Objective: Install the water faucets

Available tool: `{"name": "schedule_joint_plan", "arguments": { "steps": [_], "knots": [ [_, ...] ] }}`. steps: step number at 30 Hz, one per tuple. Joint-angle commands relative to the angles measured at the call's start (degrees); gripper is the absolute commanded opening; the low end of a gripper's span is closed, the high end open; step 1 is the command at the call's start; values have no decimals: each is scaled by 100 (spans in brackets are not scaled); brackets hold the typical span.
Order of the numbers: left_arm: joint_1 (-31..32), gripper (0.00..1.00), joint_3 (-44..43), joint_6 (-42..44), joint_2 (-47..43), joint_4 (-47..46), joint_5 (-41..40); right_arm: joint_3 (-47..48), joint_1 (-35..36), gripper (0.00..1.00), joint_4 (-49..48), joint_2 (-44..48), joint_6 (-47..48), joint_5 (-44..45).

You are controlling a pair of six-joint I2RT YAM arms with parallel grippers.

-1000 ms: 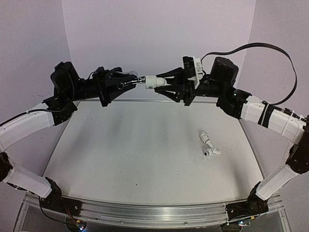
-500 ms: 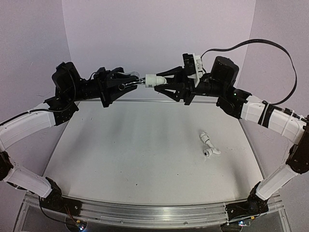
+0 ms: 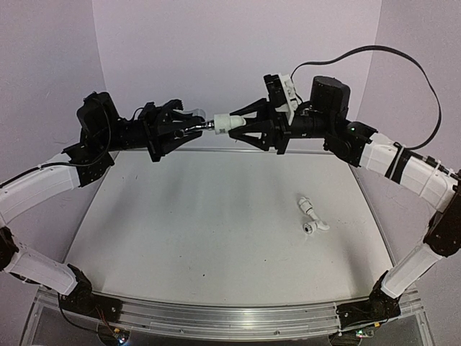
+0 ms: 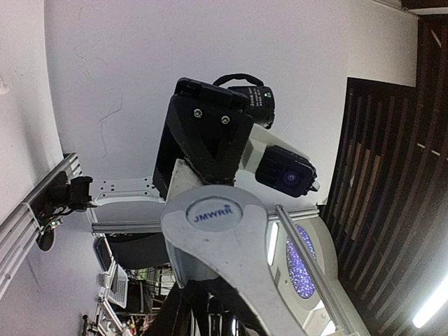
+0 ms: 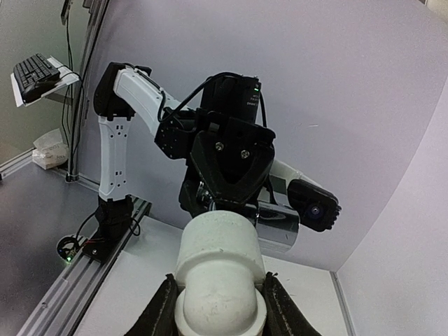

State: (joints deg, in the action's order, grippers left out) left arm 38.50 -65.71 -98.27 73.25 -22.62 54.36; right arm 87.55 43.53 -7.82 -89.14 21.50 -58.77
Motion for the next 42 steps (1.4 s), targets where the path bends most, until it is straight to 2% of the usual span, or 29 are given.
{"name": "schedule_joint_plan", "arguments": {
  "steps": [1, 8, 14, 23, 31, 37, 42],
  "knots": [
    [149, 0, -314, 767, 131, 777, 148, 372, 226, 0, -53, -190, -424, -108],
    [166, 0, -476, 1486, 156, 1239, -50, 422, 329, 0, -99, -294, -741, -51],
    [222, 0, -695, 2030, 234, 1242, -175, 201, 441, 0, -997, -420, -1646, -108],
    [228, 0, -546, 2969, 272, 1454, 12, 378, 473, 0, -1008, -578, -2551, -328],
    [240, 0, -703, 4112, 315, 2141, -120, 399, 559, 0, -935, -643, -3158, -297],
    [276, 0, -874, 5441, 332, 2812, -551, 294, 696, 0, -1277, -717, -3787, -233],
    [301, 0, -988, 6717, 256, 3002, -750, 218, 709, 0, -1434, -709, -4211, -267]
  ]
}}
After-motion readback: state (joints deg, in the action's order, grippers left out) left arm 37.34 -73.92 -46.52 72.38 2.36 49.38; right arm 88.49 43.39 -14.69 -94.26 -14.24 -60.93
